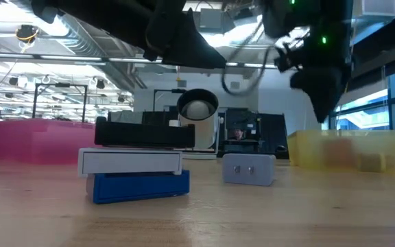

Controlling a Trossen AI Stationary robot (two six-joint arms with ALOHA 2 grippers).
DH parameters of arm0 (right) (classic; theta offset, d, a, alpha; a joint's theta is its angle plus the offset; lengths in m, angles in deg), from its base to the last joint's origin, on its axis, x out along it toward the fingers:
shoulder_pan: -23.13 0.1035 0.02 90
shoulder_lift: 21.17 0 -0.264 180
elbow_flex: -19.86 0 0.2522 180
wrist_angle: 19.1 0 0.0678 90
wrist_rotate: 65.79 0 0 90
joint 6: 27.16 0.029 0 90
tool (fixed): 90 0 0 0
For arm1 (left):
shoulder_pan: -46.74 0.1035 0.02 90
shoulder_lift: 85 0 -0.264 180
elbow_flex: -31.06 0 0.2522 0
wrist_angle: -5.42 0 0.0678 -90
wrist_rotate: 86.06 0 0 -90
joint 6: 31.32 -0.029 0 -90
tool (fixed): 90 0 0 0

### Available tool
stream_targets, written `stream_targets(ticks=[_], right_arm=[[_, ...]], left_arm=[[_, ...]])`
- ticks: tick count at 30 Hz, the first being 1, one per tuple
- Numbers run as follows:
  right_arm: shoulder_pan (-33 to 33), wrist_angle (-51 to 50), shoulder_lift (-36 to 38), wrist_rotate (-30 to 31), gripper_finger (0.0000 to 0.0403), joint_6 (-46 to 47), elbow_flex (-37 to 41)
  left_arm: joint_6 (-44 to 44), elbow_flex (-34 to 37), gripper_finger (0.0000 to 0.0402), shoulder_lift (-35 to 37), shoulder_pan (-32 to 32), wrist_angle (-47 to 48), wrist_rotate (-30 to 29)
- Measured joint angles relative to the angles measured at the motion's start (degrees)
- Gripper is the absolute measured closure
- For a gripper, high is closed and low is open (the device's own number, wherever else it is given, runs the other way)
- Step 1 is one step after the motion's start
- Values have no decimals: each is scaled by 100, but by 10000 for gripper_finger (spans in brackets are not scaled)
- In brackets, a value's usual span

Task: Pick & Place Office items
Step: Put the purple charger adapter into the yellow bin

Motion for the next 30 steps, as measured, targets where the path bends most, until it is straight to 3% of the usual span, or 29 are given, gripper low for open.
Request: stream_targets(ticks=[6, 15, 23, 30], right_arm=[[674, 1060, 6, 3, 147, -29, -365], [1377, 3698, -56, -303, 146, -653, 39], [1456, 4297, -402, -374, 108, -1235, 270], [1454, 4975, -816, -544, 83, -2750, 271]], left_arm=[[151, 0, 202, 0, -39, 252, -107], [132, 0, 217, 0, -331, 251, -1493], [58, 0, 233, 0, -796, 237, -2648], [-64, 0, 249, 2, -960, 249, -2907]])
